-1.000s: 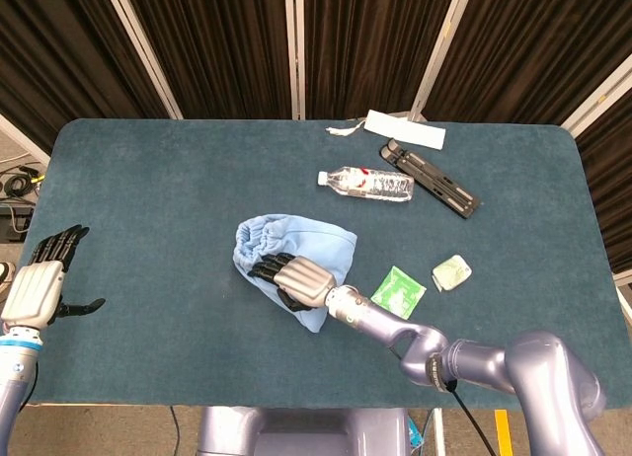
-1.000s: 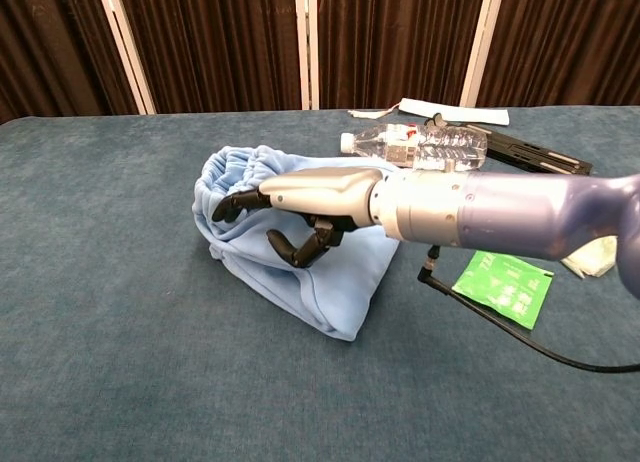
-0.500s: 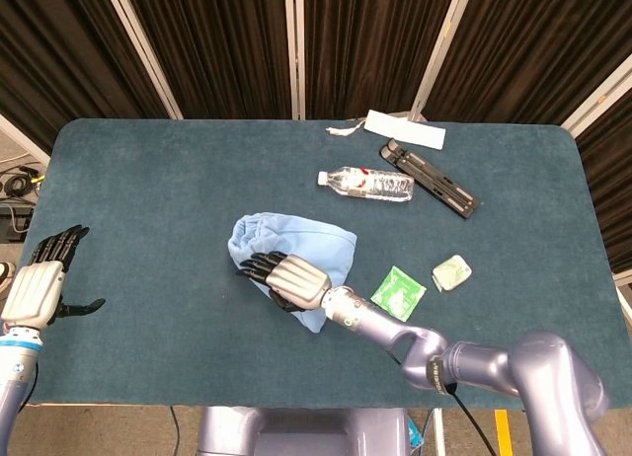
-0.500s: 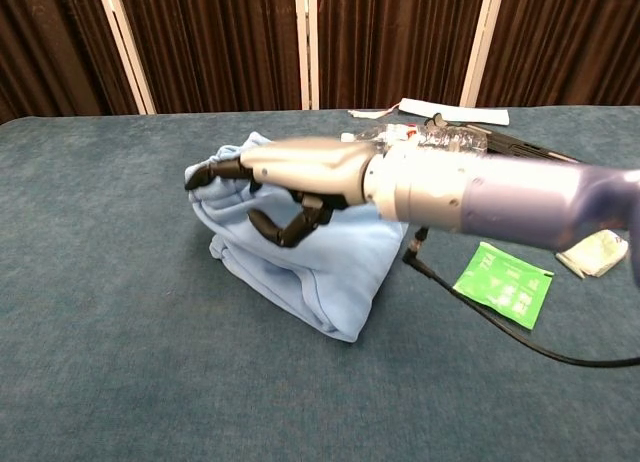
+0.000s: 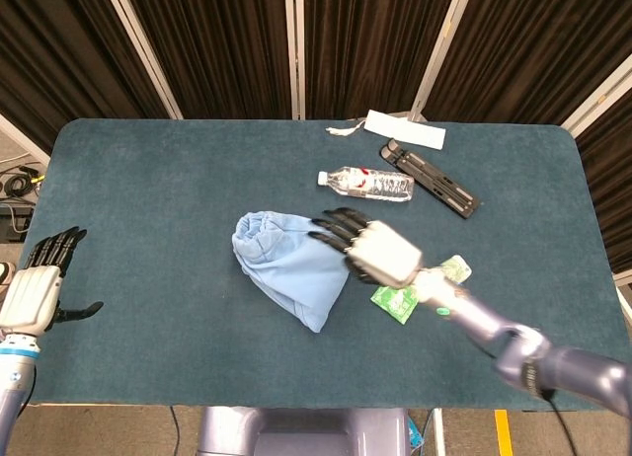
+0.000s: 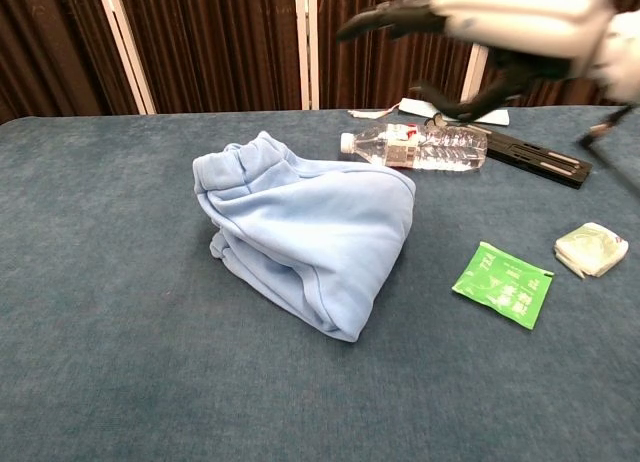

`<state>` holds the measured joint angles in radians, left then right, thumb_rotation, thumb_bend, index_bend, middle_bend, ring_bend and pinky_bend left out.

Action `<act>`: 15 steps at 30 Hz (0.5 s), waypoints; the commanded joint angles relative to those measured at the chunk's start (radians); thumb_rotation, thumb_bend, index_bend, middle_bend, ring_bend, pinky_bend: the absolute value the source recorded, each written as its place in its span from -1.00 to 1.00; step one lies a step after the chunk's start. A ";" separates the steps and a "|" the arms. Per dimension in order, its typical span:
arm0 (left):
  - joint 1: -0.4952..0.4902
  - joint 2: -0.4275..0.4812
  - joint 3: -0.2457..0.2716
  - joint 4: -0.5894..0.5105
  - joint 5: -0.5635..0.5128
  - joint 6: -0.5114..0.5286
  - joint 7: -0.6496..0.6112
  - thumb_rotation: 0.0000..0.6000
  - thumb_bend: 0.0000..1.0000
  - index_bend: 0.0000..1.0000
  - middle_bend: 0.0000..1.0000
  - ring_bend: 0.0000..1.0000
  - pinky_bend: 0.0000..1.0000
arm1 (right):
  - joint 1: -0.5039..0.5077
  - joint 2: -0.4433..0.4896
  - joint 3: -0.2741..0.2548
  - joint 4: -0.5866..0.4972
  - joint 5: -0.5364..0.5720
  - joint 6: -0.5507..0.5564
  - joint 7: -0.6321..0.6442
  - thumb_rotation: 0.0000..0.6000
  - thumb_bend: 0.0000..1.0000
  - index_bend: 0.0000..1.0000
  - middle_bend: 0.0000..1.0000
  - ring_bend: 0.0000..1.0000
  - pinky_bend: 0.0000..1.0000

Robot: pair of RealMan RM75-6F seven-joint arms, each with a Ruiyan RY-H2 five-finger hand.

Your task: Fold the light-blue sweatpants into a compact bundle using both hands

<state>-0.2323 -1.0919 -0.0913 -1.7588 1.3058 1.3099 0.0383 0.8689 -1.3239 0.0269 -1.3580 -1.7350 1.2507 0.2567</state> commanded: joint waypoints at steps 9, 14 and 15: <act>0.075 -0.040 0.038 0.052 0.149 0.166 -0.024 1.00 -1.00 -1.00 -1.00 -1.00 -1.00 | -0.382 0.183 -0.051 -0.173 0.194 0.295 -0.091 1.00 -0.79 -0.93 -1.00 -1.00 -1.00; 0.100 -0.055 0.054 0.092 0.194 0.212 -0.034 1.00 -1.00 -1.00 -1.00 -1.00 -1.00 | -0.481 0.216 -0.094 -0.233 0.252 0.298 -0.186 1.00 -1.00 -1.00 -1.00 -1.00 -1.00; 0.104 -0.058 0.056 0.097 0.201 0.219 -0.036 1.00 -1.00 -1.00 -1.00 -1.00 -1.00 | -0.499 0.214 -0.098 -0.238 0.260 0.304 -0.205 1.00 -1.00 -1.00 -1.00 -1.00 -1.00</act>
<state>-0.1341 -1.1453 -0.0390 -1.6676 1.5005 1.5217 0.0058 0.4049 -1.1237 -0.0526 -1.5719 -1.4969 1.5427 0.0877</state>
